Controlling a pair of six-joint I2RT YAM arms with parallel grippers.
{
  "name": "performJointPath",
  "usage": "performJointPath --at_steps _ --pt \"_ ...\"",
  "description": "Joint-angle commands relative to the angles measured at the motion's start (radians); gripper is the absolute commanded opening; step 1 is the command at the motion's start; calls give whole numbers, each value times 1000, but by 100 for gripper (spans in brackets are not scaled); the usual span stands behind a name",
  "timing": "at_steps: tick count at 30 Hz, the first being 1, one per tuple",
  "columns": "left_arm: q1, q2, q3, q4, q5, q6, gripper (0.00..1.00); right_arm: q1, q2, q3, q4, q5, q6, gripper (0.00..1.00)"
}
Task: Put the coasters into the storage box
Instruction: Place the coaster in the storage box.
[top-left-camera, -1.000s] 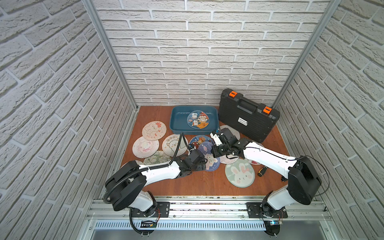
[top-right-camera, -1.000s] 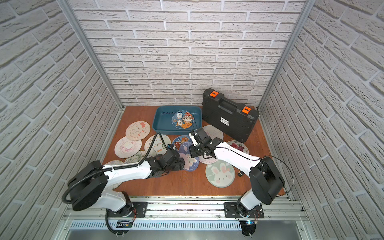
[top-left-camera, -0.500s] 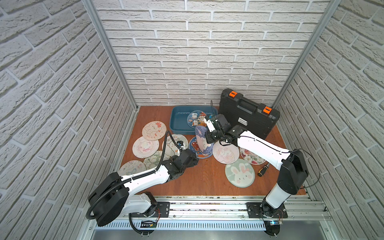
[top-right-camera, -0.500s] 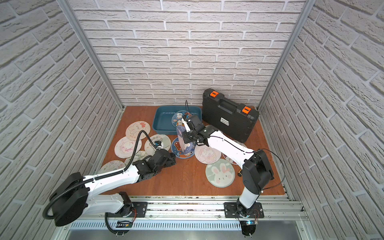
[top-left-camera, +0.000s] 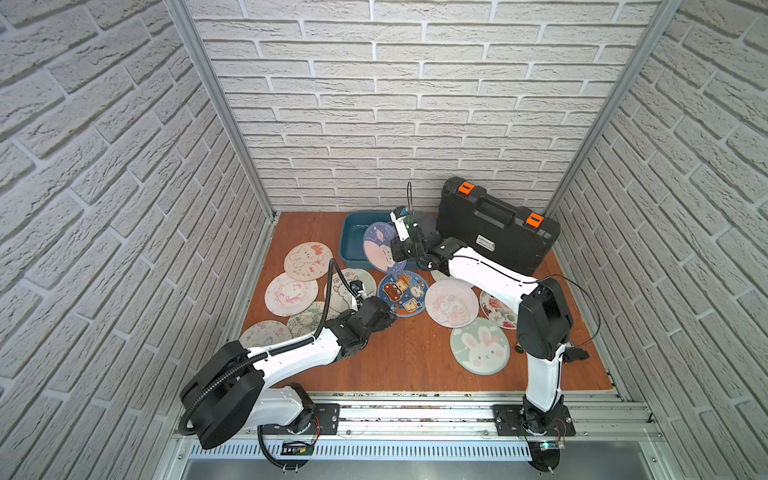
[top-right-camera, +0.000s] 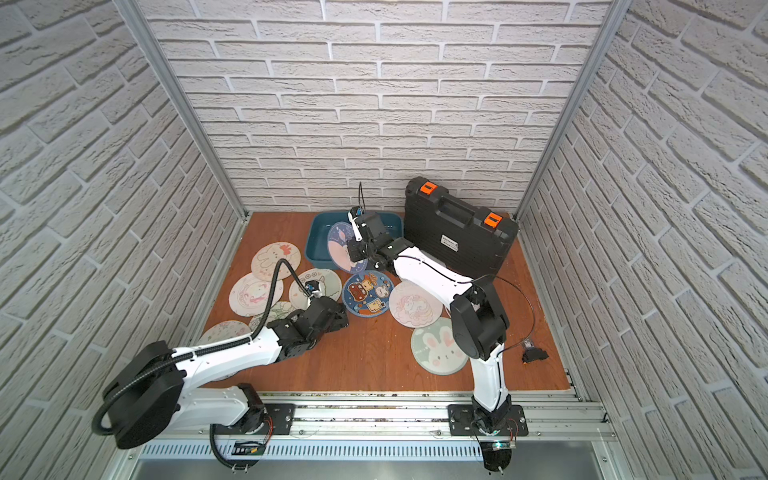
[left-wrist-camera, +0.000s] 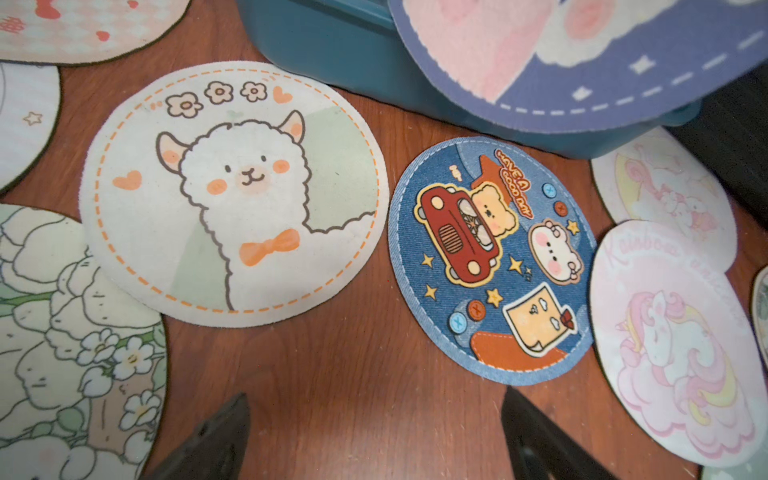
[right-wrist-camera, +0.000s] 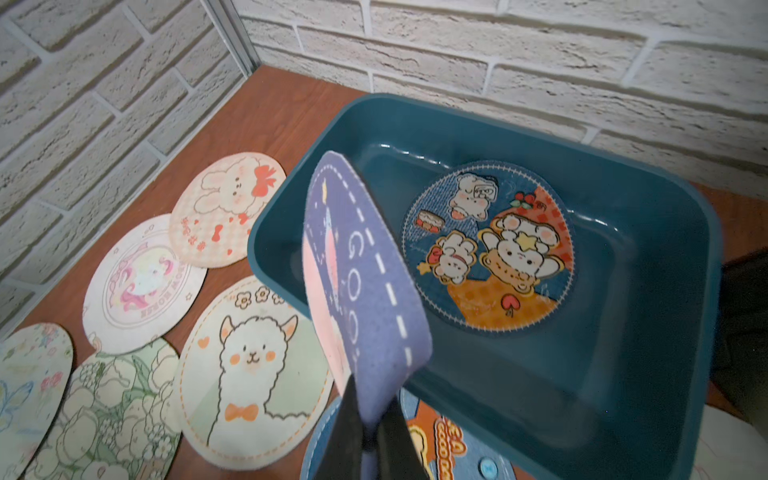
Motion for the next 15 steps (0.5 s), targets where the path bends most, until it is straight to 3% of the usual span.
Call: performJointPath --at_steps 1,7,15 --pt "10 2 -13 45 -27 22 94 -17 59 56 148 7 15 6" --pt "20 -24 -35 53 -44 22 94 -43 173 141 239 -19 70 6" --pt "54 -84 -73 46 -57 24 94 -65 313 285 208 25 64 6"
